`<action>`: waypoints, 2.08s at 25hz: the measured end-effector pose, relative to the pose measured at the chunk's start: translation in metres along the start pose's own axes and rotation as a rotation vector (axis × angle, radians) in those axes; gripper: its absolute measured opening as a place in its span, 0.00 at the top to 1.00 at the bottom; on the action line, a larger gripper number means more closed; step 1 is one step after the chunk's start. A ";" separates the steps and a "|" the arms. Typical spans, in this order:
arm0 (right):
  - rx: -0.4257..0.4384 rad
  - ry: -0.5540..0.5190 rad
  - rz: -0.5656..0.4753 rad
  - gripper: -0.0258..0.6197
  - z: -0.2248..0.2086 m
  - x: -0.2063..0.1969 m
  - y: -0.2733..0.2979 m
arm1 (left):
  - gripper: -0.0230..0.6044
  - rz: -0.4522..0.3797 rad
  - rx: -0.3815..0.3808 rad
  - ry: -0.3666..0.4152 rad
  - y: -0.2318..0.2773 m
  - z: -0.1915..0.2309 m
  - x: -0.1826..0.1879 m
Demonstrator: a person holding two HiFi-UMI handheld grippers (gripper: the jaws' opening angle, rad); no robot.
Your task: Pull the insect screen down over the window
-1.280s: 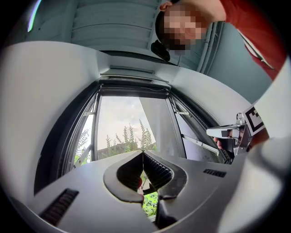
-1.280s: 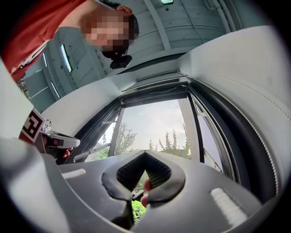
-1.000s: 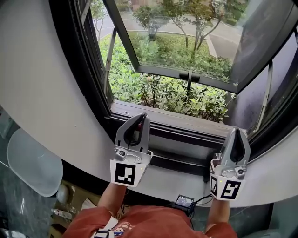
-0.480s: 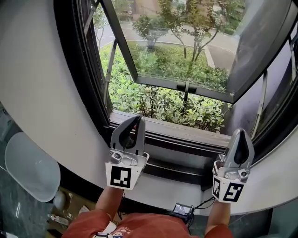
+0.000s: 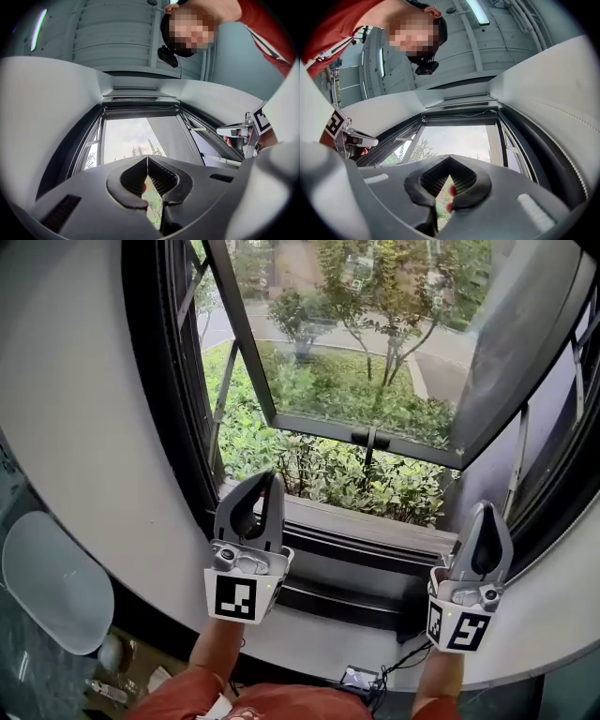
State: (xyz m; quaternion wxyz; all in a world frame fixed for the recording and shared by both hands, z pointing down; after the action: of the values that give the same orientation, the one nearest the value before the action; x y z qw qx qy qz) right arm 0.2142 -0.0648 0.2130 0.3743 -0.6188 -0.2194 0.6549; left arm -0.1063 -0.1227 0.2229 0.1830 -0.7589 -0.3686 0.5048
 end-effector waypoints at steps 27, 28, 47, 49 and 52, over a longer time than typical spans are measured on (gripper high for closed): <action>0.070 -0.125 -0.166 0.94 0.005 0.053 0.072 | 0.95 -0.175 0.074 0.124 0.061 0.053 0.045; 0.073 -0.128 -0.171 0.94 0.005 0.055 0.074 | 0.95 -0.180 0.077 0.132 0.064 0.057 0.047; 0.144 -0.315 -0.192 0.94 0.006 0.089 0.142 | 0.95 -0.250 0.061 0.409 0.131 0.089 0.087; 0.154 -0.348 -0.207 0.94 0.009 0.099 0.151 | 0.95 -0.241 0.063 0.425 0.140 0.094 0.090; 0.183 -0.398 -0.222 0.94 0.012 0.109 0.164 | 0.95 -0.229 0.062 0.443 0.154 0.100 0.094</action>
State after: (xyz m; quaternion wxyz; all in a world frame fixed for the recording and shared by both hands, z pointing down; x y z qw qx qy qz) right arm 0.1716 -0.0822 0.0209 0.4479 -0.4132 -0.2952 0.7359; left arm -0.1179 -0.1637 0.0216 0.3385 -0.7984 -0.3872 0.3133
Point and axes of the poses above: the fingertips, and each gripper's own axes: y forward along the fingers, z to its left, x out of its top, the point moved 9 cm from there along -y, backward along the fingers, and after that the axes turned 15 degrees about y, right-handed, at the moved point
